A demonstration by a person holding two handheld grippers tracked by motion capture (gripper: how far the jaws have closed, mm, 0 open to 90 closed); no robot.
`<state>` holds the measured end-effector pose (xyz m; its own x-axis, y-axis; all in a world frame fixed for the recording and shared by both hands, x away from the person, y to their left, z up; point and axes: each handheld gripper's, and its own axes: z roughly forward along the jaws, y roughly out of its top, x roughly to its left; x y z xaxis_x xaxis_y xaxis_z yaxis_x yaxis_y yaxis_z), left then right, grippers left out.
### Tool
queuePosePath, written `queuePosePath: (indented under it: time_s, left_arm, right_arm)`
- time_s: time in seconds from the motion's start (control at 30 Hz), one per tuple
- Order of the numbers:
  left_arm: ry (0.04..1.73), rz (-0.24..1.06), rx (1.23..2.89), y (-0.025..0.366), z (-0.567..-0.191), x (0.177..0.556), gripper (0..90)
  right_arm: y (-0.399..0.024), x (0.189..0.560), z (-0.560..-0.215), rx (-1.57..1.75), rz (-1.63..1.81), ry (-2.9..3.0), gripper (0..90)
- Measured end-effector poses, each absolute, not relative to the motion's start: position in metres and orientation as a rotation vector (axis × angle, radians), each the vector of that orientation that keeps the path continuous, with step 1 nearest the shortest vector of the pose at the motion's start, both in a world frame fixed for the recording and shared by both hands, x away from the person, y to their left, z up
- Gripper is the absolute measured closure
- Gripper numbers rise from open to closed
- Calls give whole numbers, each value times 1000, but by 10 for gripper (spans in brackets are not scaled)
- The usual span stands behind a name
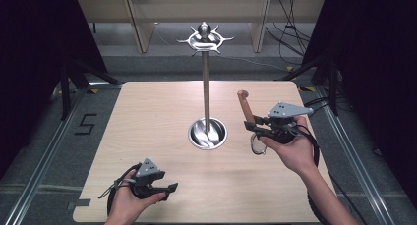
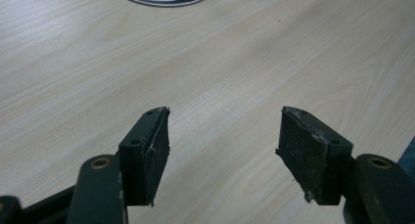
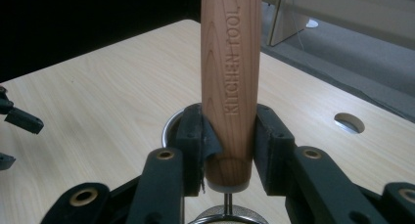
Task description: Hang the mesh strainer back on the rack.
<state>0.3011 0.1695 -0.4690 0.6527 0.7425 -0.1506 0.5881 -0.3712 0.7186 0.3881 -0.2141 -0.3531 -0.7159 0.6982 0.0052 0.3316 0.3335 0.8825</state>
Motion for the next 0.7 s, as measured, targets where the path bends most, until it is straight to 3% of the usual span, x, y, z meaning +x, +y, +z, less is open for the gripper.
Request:
queuePosePath:
  time_s: [0.7]
  left_arm:
    - [1020, 267, 2099, 172, -468, 301, 353]
  right_arm:
    - [-205, 398, -336, 891, 1378, 2176, 690]
